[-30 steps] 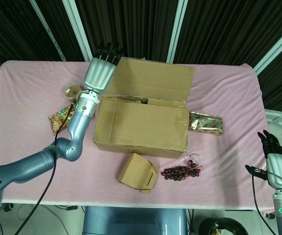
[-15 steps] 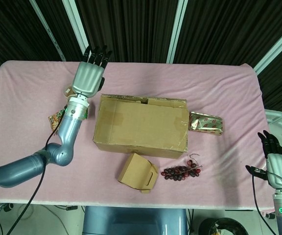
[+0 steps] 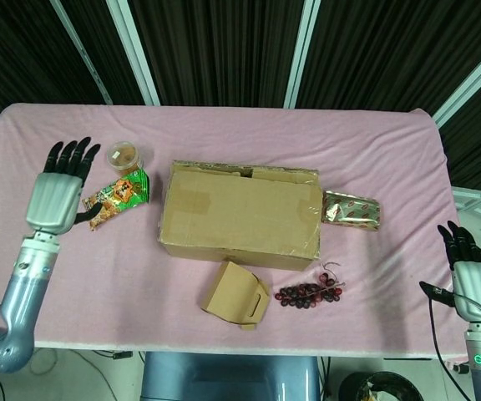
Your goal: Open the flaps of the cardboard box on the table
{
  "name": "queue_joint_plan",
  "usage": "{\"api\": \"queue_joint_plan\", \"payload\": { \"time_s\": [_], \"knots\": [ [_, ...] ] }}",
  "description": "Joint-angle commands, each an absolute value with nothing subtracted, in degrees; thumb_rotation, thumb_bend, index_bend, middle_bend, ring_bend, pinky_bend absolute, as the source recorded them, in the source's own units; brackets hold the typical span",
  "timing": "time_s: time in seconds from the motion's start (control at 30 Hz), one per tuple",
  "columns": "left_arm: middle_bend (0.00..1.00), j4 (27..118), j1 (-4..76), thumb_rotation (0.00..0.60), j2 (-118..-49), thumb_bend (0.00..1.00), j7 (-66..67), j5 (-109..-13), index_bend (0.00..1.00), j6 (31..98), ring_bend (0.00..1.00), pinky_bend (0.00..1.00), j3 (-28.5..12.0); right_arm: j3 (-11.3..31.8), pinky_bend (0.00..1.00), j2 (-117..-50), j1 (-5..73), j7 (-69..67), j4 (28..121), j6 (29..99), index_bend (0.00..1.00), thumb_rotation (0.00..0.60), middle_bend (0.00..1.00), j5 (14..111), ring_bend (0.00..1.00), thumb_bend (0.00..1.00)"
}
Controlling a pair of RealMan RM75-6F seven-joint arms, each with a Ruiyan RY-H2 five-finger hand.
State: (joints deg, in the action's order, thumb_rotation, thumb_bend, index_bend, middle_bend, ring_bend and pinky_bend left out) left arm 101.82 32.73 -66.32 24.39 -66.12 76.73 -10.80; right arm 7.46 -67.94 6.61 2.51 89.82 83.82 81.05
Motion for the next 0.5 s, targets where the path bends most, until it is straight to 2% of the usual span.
{"api": "queue_joint_plan", "payload": {
  "time_s": [0.03, 0.3, 0.5],
  "knots": [
    [0.00, 104.54, 25.69, 0.600, -63.44, 0.17, 19.27, -70.15, 0.00, 82.56, 0.00, 0.00, -5.50, 7.09, 0.22, -67.49, 6.76, 2.60, 90.22, 83.47, 0.00, 0.600, 0.00, 81.59, 0.00, 0.22],
    [0.00, 100.63, 15.29, 0.600, -63.61, 0.17, 12.96, -77.70, 0.00, 92.97, 0.00, 0.00, 0.46, 6.13, 0.23, -65.46, 7.96, 4.23, 92.92, 82.14, 0.00, 0.600, 0.00, 84.37, 0.00, 0.22],
    [0.00, 94.88, 11.13, 0.600, -65.74, 0.17, 9.10, -80.70, 0.00, 96.82, 0.00, 0.00, 1.93, 8.14, 0.22, -64.14, 11.64, 7.57, 98.43, 79.56, 0.00, 0.600, 0.00, 85.62, 0.00, 0.25]
  ]
}}
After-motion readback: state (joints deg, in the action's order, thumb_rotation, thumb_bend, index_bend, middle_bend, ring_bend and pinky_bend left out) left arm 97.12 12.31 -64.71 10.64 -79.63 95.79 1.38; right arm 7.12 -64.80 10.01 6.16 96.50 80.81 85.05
